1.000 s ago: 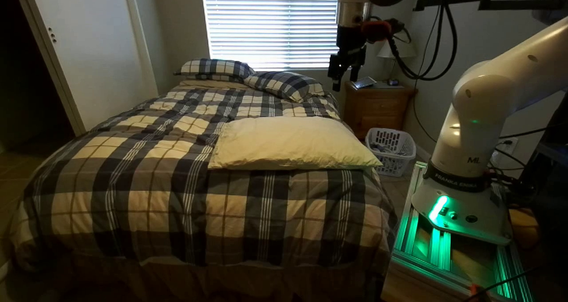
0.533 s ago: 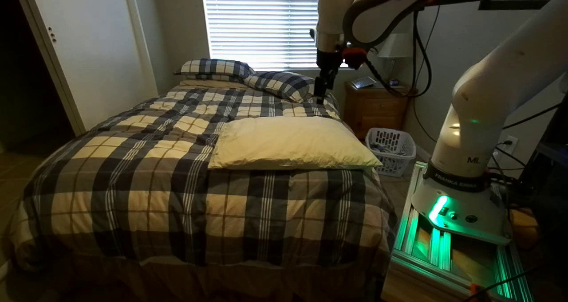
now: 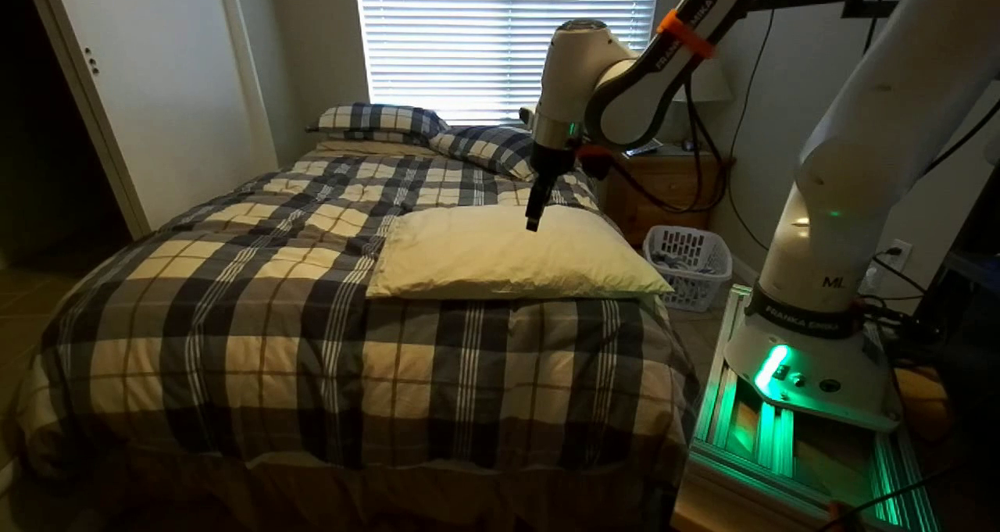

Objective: Turn the pillow over, then put the towel on the pillow

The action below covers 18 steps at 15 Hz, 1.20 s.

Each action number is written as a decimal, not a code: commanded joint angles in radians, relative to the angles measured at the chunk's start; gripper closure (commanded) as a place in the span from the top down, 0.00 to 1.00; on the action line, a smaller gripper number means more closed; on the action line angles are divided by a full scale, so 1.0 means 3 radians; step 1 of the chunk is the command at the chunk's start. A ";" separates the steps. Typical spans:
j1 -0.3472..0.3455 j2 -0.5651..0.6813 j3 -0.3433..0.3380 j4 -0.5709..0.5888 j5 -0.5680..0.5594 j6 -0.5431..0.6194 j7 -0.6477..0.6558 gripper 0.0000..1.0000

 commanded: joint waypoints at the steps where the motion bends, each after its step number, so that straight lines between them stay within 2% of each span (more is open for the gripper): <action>1: 0.0029 0.0001 -0.0029 0.0007 -0.0002 -0.0011 -0.0004 1.00; 6: 0.0016 0.0050 -0.0022 0.0021 -0.0031 0.0049 0.0011 1.00; 11: -0.0345 0.0185 0.0275 0.0097 -0.0998 0.0037 0.0608 1.00; 12: -0.0440 0.0191 0.0352 0.0117 -0.1289 0.0023 0.0823 1.00; 18: -0.0613 0.0563 0.0480 0.0301 -0.2193 0.0089 0.1705 1.00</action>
